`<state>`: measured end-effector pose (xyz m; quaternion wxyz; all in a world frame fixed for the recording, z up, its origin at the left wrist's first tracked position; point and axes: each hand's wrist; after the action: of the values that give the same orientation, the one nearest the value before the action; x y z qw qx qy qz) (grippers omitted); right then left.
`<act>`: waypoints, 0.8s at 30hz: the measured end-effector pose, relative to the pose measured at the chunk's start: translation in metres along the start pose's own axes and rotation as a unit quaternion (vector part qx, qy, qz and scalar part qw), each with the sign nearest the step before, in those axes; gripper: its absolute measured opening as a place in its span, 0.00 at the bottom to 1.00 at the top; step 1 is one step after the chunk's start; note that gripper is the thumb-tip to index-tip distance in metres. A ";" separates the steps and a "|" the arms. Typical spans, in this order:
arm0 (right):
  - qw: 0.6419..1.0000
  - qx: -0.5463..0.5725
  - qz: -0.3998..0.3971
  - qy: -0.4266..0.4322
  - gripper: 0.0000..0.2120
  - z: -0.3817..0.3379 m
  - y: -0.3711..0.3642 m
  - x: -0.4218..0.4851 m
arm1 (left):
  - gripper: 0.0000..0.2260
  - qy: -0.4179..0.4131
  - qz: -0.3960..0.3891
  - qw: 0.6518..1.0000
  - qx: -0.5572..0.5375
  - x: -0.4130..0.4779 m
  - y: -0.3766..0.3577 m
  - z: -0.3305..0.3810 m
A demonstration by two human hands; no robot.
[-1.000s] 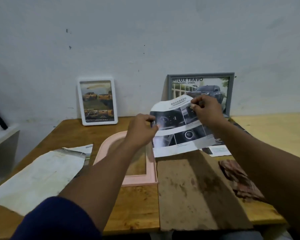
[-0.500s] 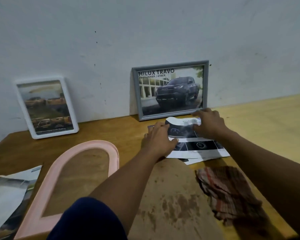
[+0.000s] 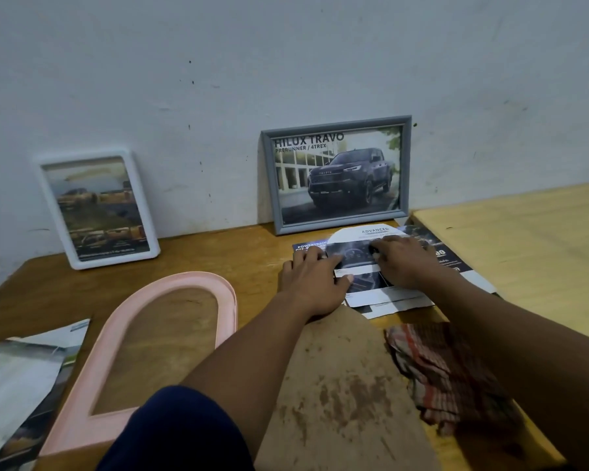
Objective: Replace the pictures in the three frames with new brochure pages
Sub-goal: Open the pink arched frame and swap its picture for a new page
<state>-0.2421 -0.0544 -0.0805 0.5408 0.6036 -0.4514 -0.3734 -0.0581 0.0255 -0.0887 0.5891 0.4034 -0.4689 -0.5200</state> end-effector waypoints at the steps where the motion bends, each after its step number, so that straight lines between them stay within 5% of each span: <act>1: 1.000 0.005 -0.002 -0.002 0.20 -0.002 0.000 -0.001 | 0.25 0.003 -0.002 1.000 -0.004 -0.002 0.002 0.000; 6: 0.999 0.033 0.020 -0.018 0.26 -0.041 0.015 -0.009 | 0.27 0.019 -0.002 0.999 -0.029 -0.025 0.028 -0.016; 10: 0.990 0.128 0.012 0.056 0.22 -0.112 0.032 -0.021 | 0.26 0.058 0.022 0.998 -0.018 -0.055 0.062 -0.054; 17: 0.966 0.163 -0.035 0.196 0.16 -0.290 0.024 -0.070 | 0.26 0.209 0.074 0.975 -0.006 -0.156 0.119 -0.181; 24: 0.956 0.130 -0.074 0.254 0.13 -0.430 -0.011 -0.118 | 0.33 0.397 0.058 0.915 0.030 -0.283 0.139 -0.319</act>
<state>0.1265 0.1932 -0.0369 0.5252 0.7753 -0.2983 -0.1849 0.2790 0.3207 -0.0671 0.7434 0.5666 -0.2340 -0.2675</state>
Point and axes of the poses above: each hand's wrist, its own x-axis towards the middle knuckle, its own y-axis out of the back of the hand, z = x × y, and after that the axes turned 5 degrees about z, right-handed
